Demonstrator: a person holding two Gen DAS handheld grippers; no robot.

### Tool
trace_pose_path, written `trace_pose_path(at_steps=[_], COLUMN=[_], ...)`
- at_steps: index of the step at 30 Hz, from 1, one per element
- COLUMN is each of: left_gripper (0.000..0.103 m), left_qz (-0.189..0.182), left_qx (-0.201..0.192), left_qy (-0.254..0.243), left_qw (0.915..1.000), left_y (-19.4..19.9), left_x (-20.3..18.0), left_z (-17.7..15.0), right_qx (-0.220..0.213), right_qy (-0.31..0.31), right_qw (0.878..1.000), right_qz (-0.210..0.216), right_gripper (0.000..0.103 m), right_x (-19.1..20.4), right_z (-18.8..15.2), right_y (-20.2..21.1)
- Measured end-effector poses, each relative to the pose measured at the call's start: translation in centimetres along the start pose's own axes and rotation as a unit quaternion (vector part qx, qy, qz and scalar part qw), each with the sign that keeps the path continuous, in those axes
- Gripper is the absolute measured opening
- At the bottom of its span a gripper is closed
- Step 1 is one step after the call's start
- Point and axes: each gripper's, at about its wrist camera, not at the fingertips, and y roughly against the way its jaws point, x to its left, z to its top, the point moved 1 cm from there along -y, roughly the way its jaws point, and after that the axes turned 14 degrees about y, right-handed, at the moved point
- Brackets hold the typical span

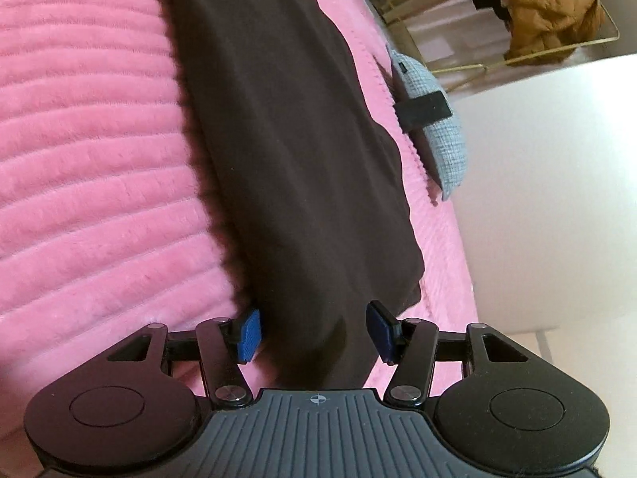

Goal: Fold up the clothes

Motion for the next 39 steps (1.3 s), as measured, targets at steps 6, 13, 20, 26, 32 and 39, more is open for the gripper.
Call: trace_pose_path(at_steps=[6, 13, 20, 26, 32, 39], left_gripper=[0.005, 0.004, 0.008, 0.013, 0.014, 0.022], left_qz=[-0.026, -0.116, -0.158, -0.171, -0.138, -0.115], left_qx=[0.0, -0.054, -0.047, -0.007, 0.006, -0.028], left_qy=[0.036, 0.096, 0.08, 0.113, 0.19, 0.183], left_qw=[0.999, 0.987, 0.983, 0.9788, 0.9721, 0.976], left_y=[2.0, 12.7, 16.2, 17.0, 16.3, 14.6], left_x=[2.0, 1.7, -4.5, -2.7, 0.9, 3.3], left_z=[-0.2, 0.5, -0.1, -2.8, -4.9, -4.5], right_qx=[0.014, 0.047, 0.112, 0.121, 0.04, -0.085], right_qy=[0.006, -0.027, -0.037, -0.105, -0.208, -0.254], right_qw=[1.0, 0.999, 0.993, 0.987, 0.977, 0.962], right_qz=[0.01, -0.009, 0.027, -0.014, -0.033, 0.047], right_gripper=[0.011, 0.002, 0.002, 0.003, 0.078, 0.078], right_x=[-1.1, -2.5, 2.0, 0.8, -2.2, -4.6], right_z=[-0.1, -3.4, -7.2, -7.5, -3.2, 6.5], right_y=[-1.7, 3.1, 4.5, 7.1, 9.5, 10.1])
